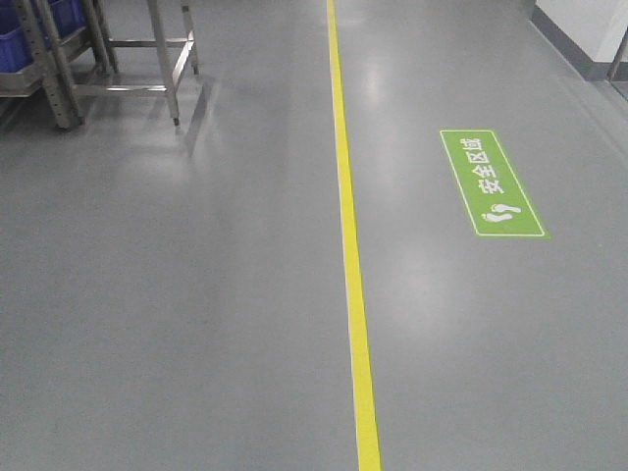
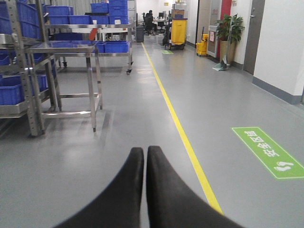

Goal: Pour parts from conveyor to right shelf
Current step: 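Drive along the yellow floor line past the bin carts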

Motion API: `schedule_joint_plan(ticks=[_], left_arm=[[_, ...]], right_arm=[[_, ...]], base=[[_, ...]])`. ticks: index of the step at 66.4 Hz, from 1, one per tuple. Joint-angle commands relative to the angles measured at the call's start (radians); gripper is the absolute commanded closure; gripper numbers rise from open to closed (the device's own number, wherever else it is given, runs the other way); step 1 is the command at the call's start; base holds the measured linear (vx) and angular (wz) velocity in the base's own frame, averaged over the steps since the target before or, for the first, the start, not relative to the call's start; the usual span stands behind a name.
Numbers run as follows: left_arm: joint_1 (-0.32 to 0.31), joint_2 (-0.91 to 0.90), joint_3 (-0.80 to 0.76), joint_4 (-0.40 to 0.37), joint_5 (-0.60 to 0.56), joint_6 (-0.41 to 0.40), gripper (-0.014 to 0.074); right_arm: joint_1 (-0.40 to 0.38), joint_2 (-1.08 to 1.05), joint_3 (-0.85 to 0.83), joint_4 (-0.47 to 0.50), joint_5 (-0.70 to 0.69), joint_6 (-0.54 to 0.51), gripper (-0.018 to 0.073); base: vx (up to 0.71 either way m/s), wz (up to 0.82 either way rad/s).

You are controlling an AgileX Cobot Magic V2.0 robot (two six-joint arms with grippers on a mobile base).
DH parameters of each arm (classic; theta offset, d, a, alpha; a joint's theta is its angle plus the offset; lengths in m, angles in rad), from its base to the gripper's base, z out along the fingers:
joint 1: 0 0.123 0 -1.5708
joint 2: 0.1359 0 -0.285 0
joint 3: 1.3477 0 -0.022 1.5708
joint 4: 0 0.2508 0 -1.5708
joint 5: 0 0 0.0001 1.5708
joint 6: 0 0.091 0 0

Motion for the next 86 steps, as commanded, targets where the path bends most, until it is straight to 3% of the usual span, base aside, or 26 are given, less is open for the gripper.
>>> schedule_joint_plan(ticks=[1, 41, 86], left_arm=[[-0.006, -0.012, -0.019, -0.006, -0.079, -0.008, 0.0603], [-0.006, -0.012, -0.019, -0.006, -0.079, -0.008, 0.0603], [-0.006, -0.012, -0.019, -0.006, -0.079, -0.008, 0.0603]], right_arm=[[-0.005, 0.015, -0.027, -0.012, -0.084, -0.009, 0.0564], [-0.005, 0.015, -0.027, -0.012, -0.078, -0.009, 0.0564], [-0.005, 0.015, -0.027, -0.012, -0.076, -0.009, 0.0564]], base=[[0.56, -0.14], [0.61, -0.11], [0.71, 0.11]])
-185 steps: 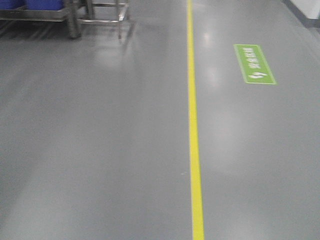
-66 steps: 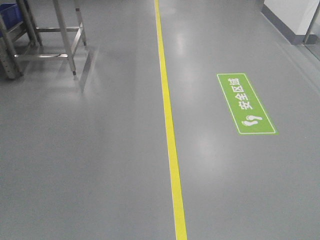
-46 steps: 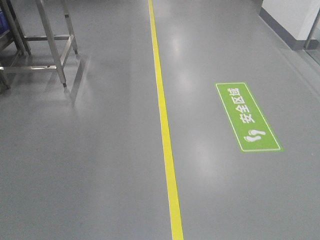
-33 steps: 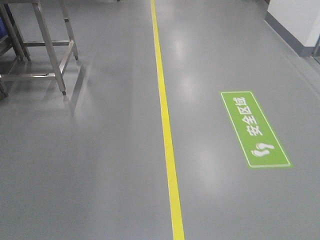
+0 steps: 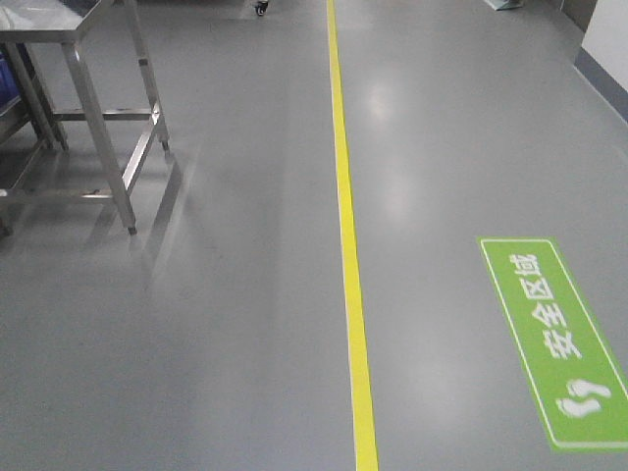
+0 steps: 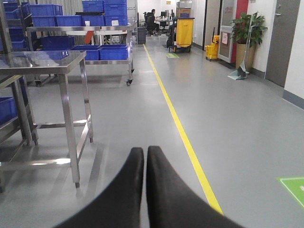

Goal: Pour parts from conveyor to right shelf
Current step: 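Drive along the yellow floor line past the bin carts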

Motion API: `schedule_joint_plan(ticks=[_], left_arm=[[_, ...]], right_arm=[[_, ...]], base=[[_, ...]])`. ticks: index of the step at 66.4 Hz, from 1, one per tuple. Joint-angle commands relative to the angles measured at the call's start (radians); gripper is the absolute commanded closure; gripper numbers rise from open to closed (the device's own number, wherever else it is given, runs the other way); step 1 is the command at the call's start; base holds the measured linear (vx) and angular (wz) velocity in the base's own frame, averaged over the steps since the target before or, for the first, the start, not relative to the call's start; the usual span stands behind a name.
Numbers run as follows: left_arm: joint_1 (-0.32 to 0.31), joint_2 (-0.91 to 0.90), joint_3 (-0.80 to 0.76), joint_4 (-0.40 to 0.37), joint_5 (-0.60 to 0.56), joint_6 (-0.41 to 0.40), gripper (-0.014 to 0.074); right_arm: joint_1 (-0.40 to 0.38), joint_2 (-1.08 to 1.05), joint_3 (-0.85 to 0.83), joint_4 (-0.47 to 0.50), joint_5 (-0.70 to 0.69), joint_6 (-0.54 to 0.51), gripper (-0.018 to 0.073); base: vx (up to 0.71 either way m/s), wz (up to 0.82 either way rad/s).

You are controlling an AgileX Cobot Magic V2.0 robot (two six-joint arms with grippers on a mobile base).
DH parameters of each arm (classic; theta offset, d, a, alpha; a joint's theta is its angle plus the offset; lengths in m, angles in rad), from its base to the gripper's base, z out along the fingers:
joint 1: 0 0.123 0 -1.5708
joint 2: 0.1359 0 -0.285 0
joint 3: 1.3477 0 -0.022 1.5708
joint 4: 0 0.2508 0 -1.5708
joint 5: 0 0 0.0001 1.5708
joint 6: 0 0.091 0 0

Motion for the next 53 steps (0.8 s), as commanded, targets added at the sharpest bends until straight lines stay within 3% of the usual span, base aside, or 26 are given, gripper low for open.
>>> schedule_joint_plan(ticks=[1, 53], left_arm=[[-0.006, -0.012, -0.019, -0.006, -0.079, -0.008, 0.0603], [-0.006, -0.012, -0.019, -0.006, -0.079, -0.008, 0.0603]], right_arm=[[-0.005, 0.015, -0.027, -0.012, -0.077, -0.009, 0.0564], [-0.005, 0.015, -0.027, -0.012, -0.077, -0.009, 0.0564]], base=[[0.71, 0.04], [0.72, -0.07]])
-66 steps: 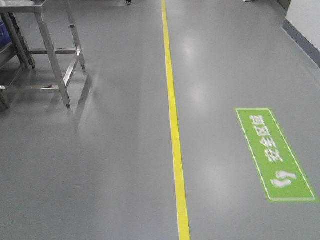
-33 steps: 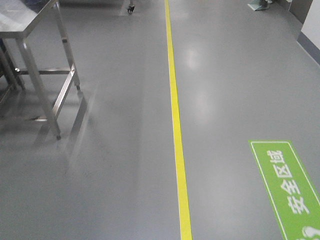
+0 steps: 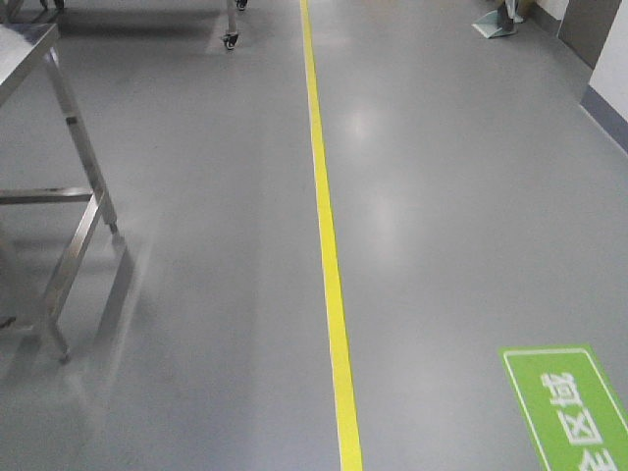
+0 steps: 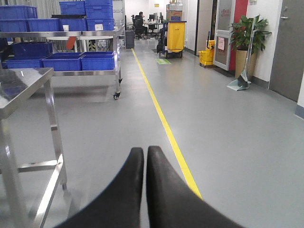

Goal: Pour parts from conveyor to right shelf
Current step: 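Drive along the yellow floor line past the bin carts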

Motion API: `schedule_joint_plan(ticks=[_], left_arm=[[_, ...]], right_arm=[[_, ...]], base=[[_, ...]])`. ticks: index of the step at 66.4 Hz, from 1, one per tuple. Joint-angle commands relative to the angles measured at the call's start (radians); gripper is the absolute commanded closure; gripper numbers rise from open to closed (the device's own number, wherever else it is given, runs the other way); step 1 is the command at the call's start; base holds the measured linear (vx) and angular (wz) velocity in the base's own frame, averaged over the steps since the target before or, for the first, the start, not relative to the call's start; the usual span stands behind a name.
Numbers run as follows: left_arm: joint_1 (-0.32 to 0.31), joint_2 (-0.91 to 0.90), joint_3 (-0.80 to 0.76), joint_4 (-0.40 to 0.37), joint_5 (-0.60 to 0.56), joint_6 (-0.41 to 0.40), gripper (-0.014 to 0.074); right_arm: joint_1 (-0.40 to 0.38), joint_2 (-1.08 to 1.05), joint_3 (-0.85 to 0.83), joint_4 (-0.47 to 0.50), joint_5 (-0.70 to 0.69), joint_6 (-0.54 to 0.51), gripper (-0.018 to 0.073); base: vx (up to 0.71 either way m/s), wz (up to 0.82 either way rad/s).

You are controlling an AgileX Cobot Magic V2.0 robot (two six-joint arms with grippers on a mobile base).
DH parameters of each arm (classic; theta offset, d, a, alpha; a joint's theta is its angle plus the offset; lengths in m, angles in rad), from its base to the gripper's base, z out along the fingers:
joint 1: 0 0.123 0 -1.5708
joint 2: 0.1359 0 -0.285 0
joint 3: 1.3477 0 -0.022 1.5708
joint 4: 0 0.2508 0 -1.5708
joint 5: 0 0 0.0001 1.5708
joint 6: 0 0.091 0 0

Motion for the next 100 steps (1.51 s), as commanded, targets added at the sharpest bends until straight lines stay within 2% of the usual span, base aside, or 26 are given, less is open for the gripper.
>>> schedule_joint_plan(ticks=[1, 100], left_arm=[[-0.006, -0.012, -0.019, -0.006, -0.079, -0.008, 0.0603], [-0.006, -0.012, -0.019, -0.006, -0.079, -0.008, 0.0603]], right_arm=[[-0.004, 0.015, -0.027, -0.012, -0.077, -0.009, 0.0564], [-0.004, 0.015, -0.027, -0.014, -0.077, -0.009, 0.0564]], base=[[0.73, -0.06], [0.74, 0.00]])
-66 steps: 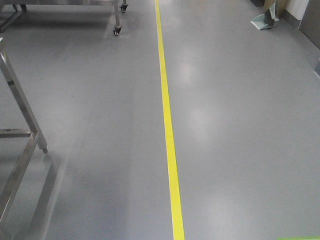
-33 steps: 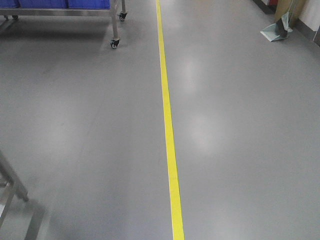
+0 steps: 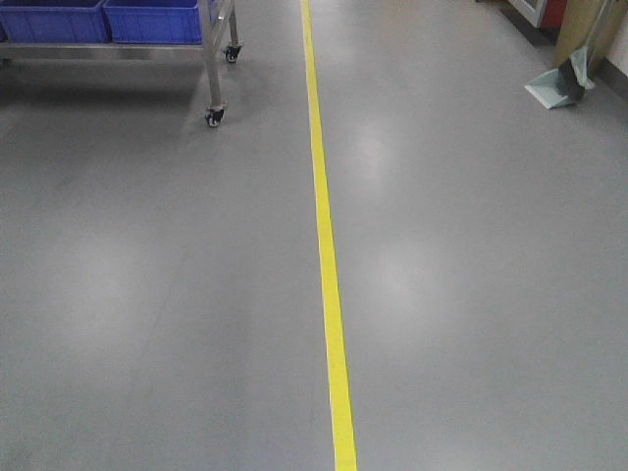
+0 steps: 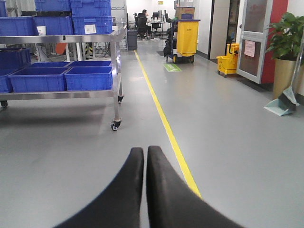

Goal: Pour parts from conveyor to right shelf
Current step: 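Drive along the yellow floor line past the bin carts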

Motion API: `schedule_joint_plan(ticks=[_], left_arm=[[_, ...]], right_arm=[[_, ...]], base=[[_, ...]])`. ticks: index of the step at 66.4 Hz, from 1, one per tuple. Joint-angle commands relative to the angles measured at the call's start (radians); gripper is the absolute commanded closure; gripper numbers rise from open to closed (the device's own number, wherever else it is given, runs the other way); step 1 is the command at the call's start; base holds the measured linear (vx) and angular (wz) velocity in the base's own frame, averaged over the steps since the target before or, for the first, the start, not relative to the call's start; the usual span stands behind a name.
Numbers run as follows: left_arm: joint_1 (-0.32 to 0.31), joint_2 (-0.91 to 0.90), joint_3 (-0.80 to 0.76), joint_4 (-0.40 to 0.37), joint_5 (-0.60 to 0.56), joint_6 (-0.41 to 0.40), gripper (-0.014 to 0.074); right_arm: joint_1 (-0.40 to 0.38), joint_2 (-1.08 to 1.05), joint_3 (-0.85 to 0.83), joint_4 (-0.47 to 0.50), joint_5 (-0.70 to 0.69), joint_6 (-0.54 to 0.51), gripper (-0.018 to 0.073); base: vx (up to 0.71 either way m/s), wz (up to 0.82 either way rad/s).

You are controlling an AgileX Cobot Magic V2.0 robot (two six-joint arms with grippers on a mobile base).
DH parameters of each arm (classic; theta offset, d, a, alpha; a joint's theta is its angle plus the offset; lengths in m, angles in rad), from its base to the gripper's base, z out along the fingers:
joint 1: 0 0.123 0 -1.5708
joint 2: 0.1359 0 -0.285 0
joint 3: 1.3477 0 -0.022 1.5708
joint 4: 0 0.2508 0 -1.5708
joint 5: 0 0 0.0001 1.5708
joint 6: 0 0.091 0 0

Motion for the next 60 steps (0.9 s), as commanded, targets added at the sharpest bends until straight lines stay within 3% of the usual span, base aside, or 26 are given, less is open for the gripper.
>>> schedule_joint_plan(ticks=[1, 60], left_arm=[[-0.006, -0.012, -0.019, -0.006, -0.079, -0.008, 0.0603], [-0.006, -0.012, -0.019, -0.006, -0.079, -0.008, 0.0603]], right_arm=[[-0.004, 0.015, -0.027, -0.013, -0.078, -0.009, 0.0564], [-0.004, 0.015, -0.027, -0.014, -0.078, -0.009, 0.0564]], base=[[0.75, 0.03], [0.73, 0.03]])
